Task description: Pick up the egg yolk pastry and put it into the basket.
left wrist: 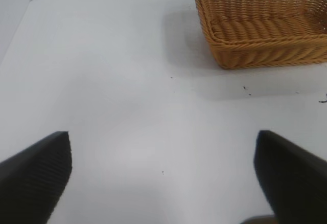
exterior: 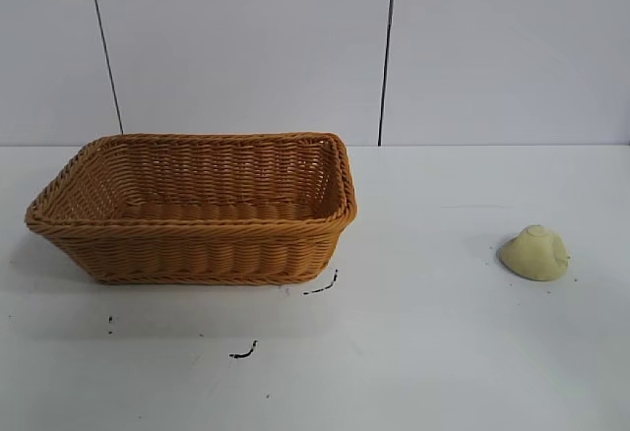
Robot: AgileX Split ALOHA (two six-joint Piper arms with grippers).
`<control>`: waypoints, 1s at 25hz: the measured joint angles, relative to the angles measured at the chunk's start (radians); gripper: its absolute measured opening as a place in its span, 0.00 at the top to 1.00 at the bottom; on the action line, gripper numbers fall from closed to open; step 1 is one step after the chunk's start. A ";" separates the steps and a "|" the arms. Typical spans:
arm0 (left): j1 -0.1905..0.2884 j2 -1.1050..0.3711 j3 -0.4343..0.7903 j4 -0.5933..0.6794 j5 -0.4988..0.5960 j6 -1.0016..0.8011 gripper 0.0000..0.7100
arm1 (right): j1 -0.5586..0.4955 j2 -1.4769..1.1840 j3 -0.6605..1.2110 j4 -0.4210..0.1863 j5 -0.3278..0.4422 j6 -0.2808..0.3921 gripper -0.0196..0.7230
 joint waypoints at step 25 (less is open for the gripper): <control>0.000 0.000 0.000 0.000 0.000 0.000 0.02 | 0.000 0.678 -0.327 -0.006 0.001 -0.002 0.04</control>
